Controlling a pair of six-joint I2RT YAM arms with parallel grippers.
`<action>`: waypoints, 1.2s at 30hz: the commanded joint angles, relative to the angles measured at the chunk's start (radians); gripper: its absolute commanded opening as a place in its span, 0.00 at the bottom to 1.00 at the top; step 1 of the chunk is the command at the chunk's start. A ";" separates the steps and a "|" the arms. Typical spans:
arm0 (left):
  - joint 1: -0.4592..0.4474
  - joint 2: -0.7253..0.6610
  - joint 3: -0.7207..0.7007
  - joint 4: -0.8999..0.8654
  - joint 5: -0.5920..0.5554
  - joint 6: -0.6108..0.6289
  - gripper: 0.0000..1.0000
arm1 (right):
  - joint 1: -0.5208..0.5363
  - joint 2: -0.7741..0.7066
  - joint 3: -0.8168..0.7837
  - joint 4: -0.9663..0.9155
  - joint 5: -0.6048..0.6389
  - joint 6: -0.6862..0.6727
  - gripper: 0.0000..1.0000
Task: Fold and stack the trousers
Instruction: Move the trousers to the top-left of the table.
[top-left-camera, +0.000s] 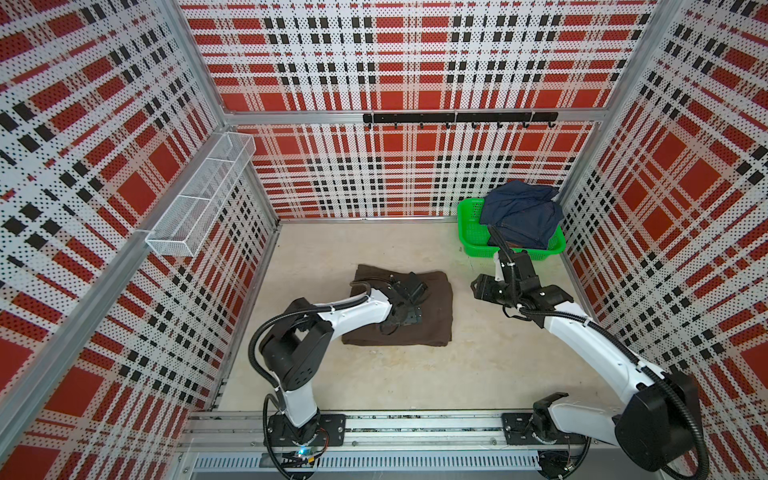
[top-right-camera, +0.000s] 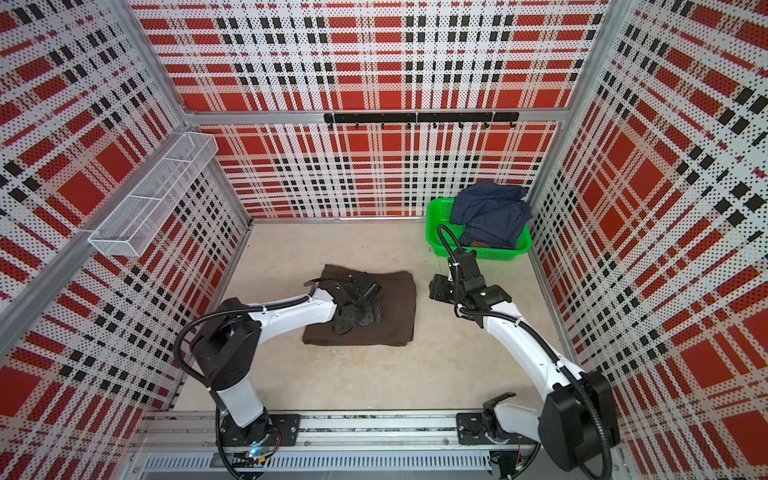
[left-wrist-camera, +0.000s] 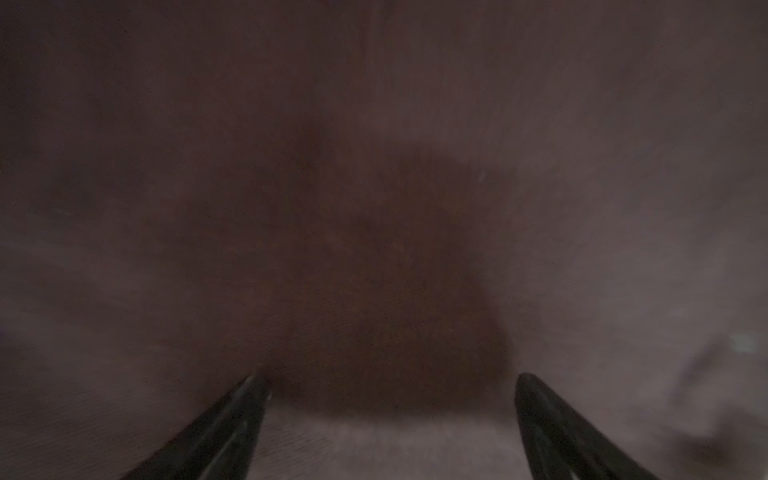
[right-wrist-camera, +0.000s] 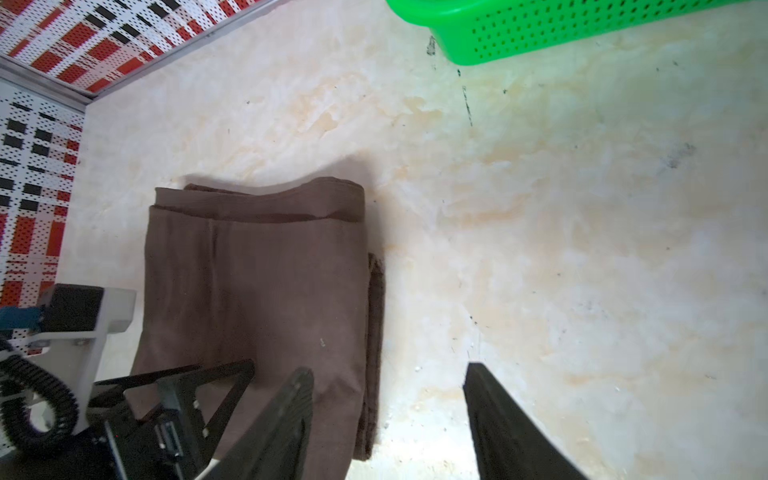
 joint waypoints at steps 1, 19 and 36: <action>-0.005 0.063 0.024 -0.005 -0.024 -0.033 0.97 | -0.012 -0.038 -0.032 -0.015 -0.002 -0.009 0.62; 0.476 0.216 0.185 -0.092 -0.076 0.288 0.95 | -0.050 -0.023 -0.037 0.056 -0.025 -0.011 0.62; 0.715 0.521 0.670 -0.217 -0.150 0.333 0.95 | -0.071 0.069 0.005 0.086 -0.049 -0.030 0.61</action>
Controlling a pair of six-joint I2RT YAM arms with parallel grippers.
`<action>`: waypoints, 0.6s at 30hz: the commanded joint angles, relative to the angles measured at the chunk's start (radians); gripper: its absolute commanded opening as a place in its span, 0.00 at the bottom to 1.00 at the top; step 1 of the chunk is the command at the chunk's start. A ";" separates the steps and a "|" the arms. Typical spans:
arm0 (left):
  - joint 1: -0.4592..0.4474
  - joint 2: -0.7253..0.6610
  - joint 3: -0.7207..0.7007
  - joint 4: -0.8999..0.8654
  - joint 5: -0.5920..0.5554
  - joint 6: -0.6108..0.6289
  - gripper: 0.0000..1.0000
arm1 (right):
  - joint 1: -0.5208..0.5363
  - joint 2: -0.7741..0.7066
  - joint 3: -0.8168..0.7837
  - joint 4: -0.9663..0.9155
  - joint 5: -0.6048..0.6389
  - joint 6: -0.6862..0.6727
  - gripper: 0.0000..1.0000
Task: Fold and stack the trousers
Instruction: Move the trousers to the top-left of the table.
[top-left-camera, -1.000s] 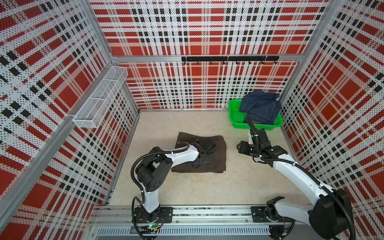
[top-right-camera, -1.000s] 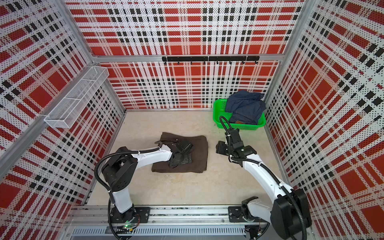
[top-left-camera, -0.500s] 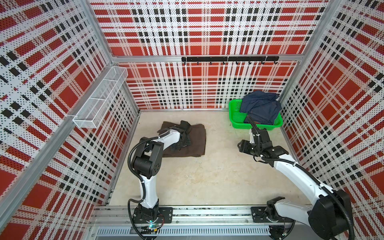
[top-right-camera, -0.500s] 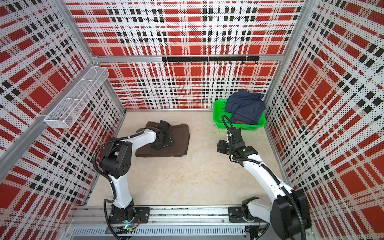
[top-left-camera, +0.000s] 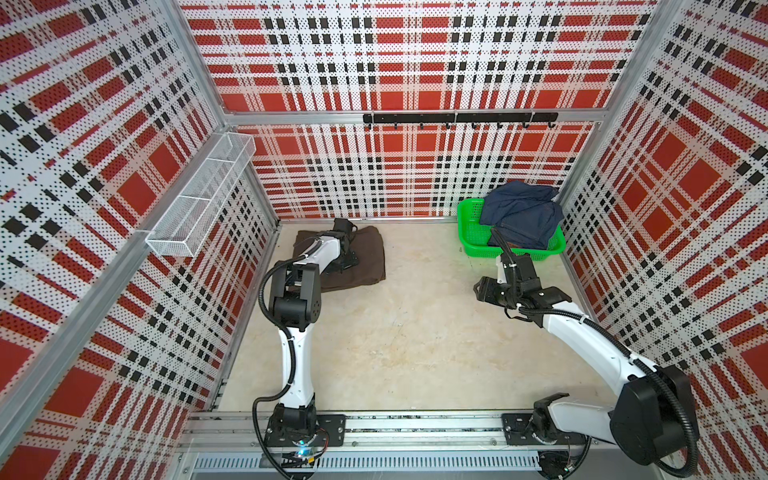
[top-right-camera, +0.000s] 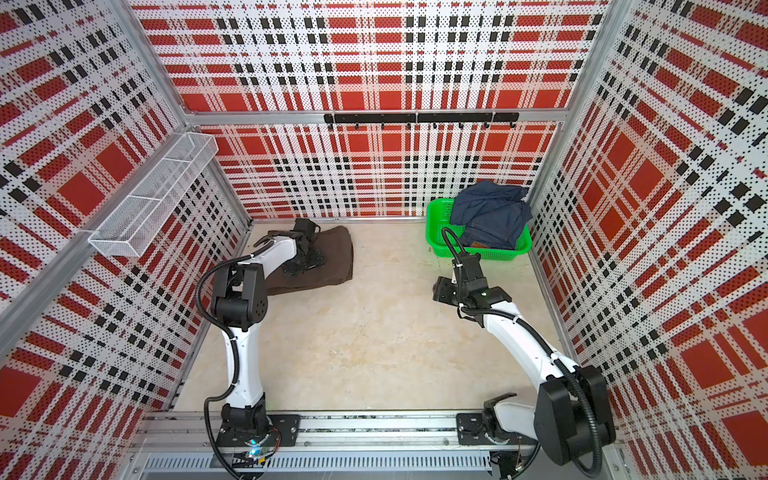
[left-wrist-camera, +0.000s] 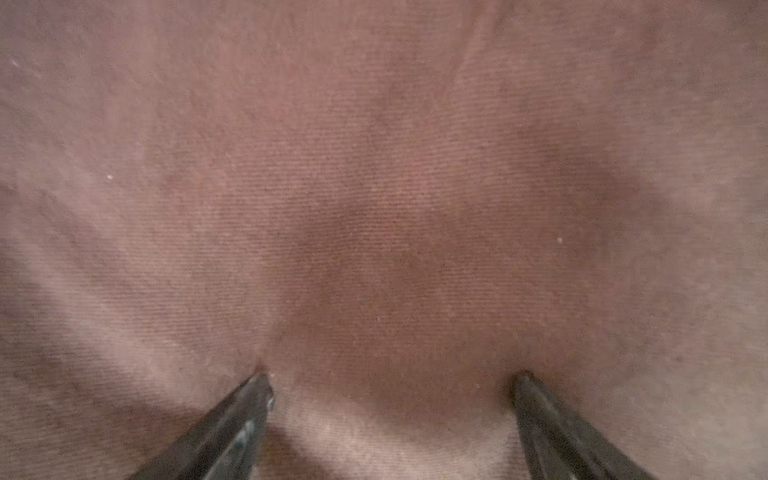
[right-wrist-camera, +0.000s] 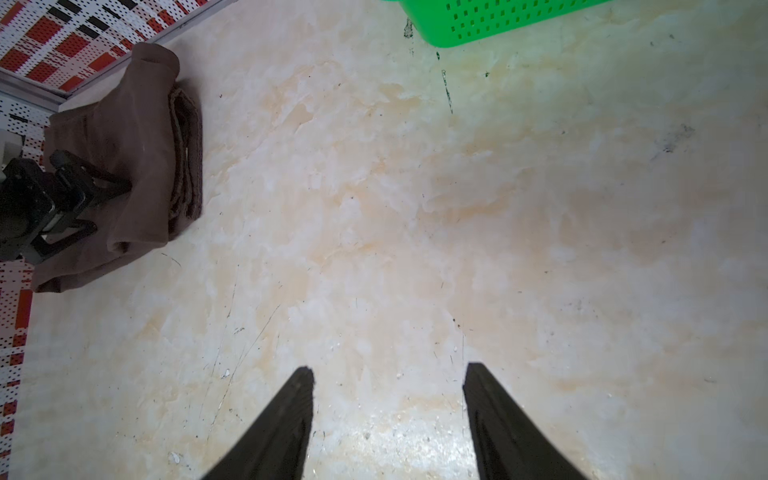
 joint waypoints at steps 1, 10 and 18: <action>0.050 0.088 0.071 -0.091 -0.072 0.020 0.95 | -0.013 0.026 0.030 0.030 -0.014 -0.011 0.61; 0.135 0.217 0.330 -0.148 -0.060 0.062 0.95 | -0.033 0.093 0.053 0.058 -0.035 -0.011 0.61; 0.133 0.118 0.395 -0.152 -0.062 0.112 0.96 | -0.057 0.073 0.048 0.120 -0.031 -0.062 0.61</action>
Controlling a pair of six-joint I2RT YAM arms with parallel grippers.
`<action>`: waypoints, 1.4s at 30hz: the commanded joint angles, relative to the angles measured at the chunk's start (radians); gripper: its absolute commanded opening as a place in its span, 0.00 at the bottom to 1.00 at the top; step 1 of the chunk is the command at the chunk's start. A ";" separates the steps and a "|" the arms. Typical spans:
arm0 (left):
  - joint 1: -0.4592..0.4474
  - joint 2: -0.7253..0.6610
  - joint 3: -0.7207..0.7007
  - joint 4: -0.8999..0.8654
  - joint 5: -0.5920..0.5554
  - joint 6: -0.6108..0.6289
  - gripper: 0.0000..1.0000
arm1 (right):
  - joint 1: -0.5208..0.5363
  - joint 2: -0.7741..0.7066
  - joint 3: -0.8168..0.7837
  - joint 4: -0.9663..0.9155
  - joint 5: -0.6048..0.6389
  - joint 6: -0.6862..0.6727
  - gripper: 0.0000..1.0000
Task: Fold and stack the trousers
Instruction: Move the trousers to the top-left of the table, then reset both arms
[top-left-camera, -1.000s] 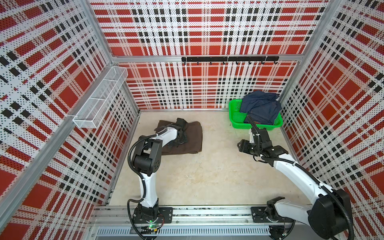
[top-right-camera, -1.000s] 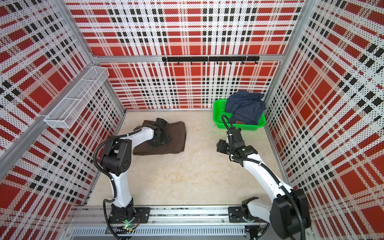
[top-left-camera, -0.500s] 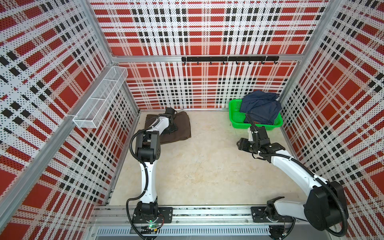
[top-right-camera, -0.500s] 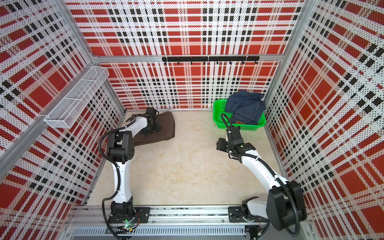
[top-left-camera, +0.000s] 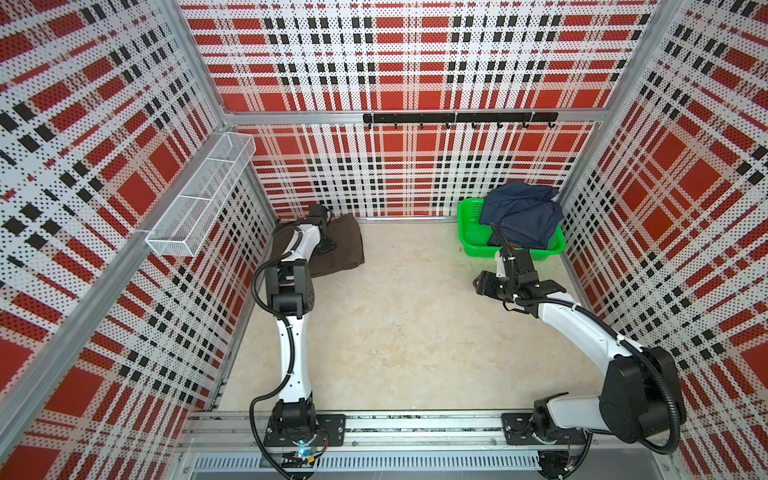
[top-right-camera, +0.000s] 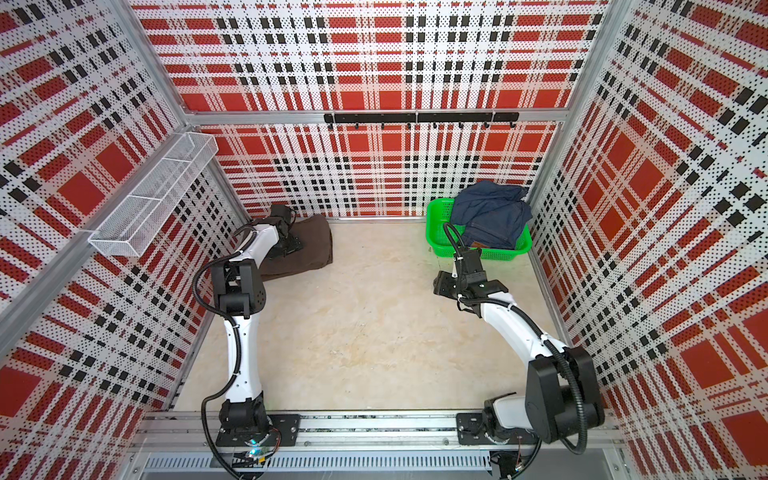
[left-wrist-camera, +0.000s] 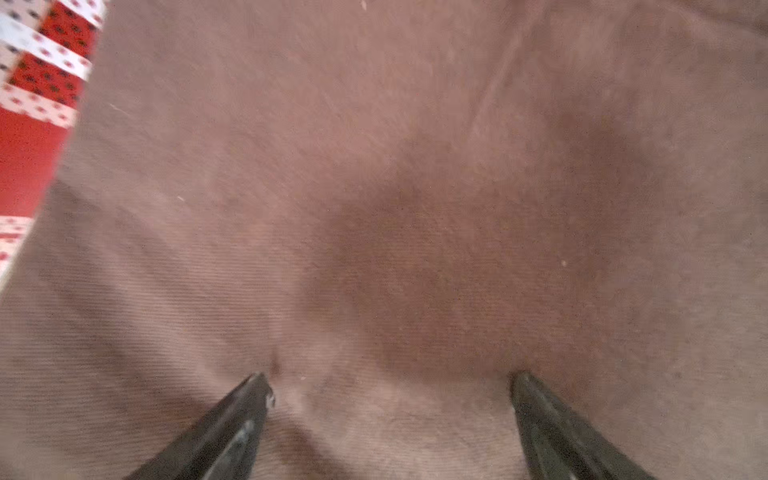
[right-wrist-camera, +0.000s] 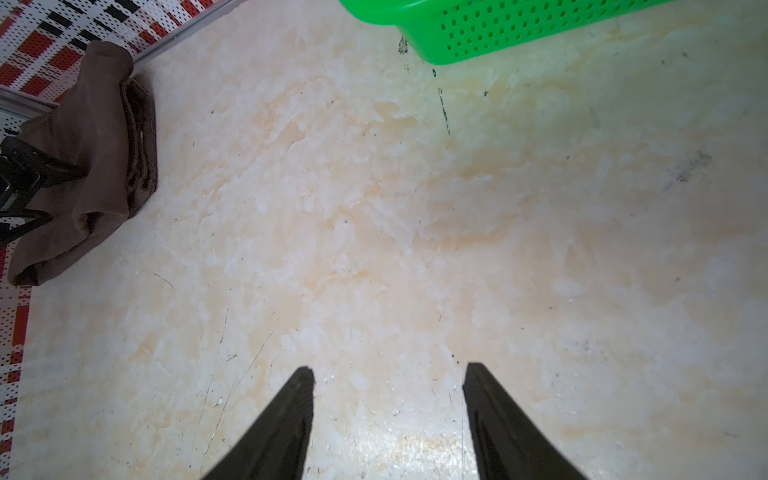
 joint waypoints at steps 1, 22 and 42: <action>-0.011 -0.114 0.008 -0.024 -0.024 0.038 0.96 | -0.011 -0.031 0.007 0.070 0.010 -0.043 0.62; -0.161 -1.487 -1.430 1.011 -0.104 0.061 0.98 | -0.025 -0.657 -0.807 1.157 0.454 -0.471 1.00; -0.200 -1.392 -1.961 1.756 -0.397 0.220 0.98 | -0.217 0.255 -0.838 1.987 0.315 -0.452 1.00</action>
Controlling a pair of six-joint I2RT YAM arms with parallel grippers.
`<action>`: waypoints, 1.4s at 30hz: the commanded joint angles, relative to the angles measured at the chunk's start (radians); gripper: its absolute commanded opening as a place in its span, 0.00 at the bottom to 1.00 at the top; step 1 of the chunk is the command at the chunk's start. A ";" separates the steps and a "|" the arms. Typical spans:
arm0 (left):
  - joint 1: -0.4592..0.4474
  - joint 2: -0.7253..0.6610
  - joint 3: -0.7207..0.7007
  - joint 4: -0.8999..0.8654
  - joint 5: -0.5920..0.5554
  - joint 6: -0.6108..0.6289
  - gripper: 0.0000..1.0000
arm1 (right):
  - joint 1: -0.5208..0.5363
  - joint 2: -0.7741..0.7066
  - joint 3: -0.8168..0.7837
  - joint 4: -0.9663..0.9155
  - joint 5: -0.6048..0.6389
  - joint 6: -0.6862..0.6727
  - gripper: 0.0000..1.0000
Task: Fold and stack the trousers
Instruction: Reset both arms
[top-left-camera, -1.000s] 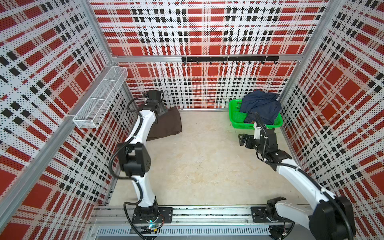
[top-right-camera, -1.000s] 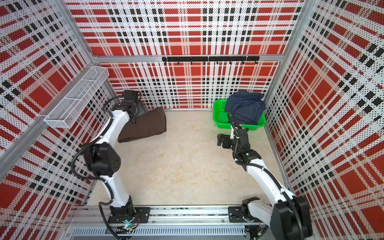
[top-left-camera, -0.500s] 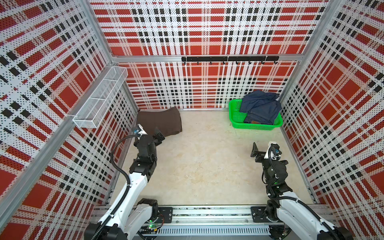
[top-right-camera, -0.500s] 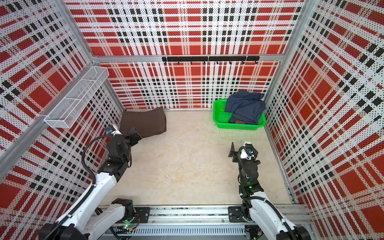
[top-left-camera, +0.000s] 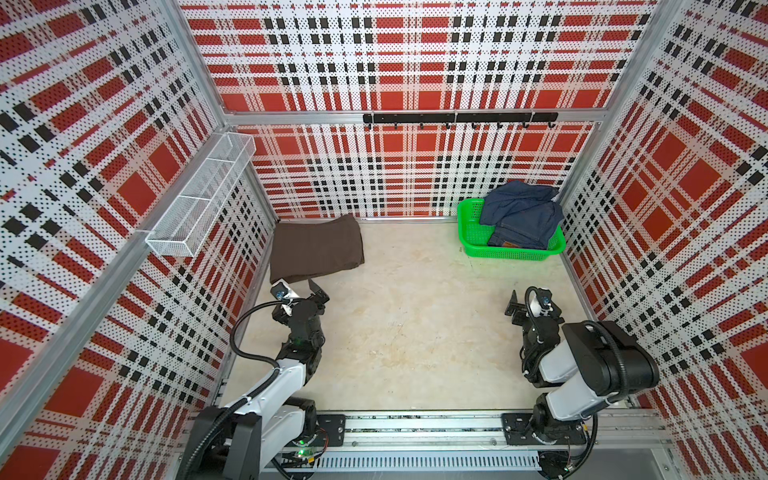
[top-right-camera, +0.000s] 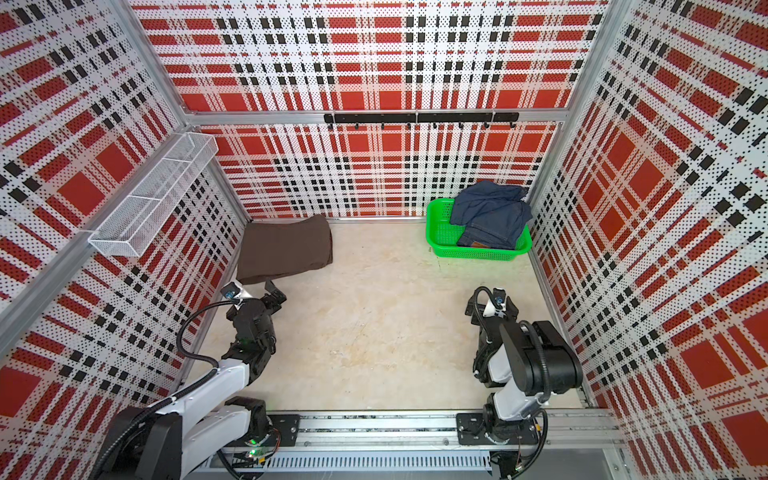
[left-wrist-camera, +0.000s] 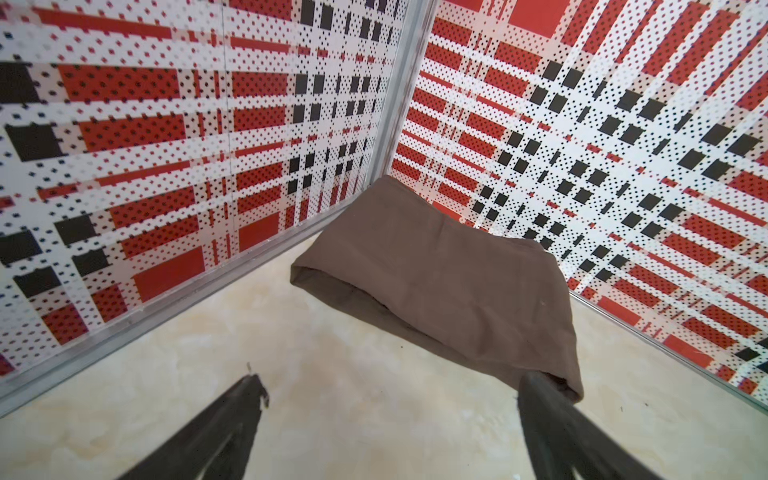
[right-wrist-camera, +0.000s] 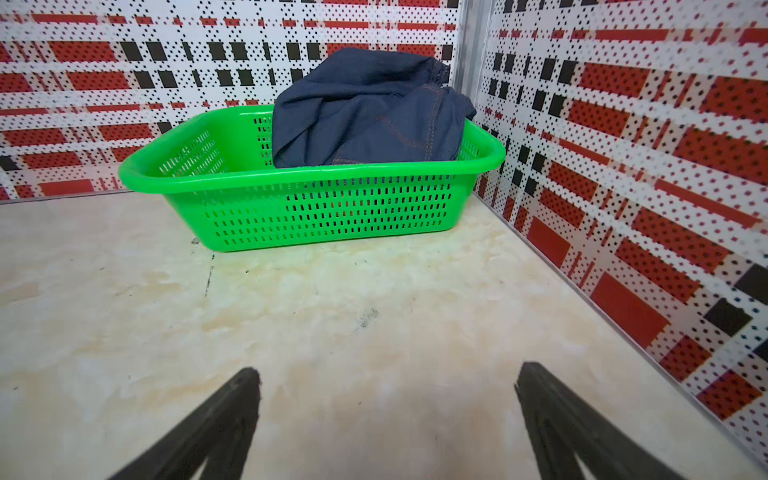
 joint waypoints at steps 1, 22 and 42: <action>-0.009 0.034 -0.033 0.257 -0.071 0.126 0.98 | -0.014 -0.010 0.028 0.123 -0.073 -0.005 1.00; 0.119 0.513 -0.073 0.809 0.248 0.323 0.98 | -0.021 -0.045 0.218 -0.286 -0.148 -0.016 1.00; 0.109 0.534 -0.051 0.808 0.216 0.323 0.98 | -0.021 -0.043 0.218 -0.287 -0.139 -0.019 1.00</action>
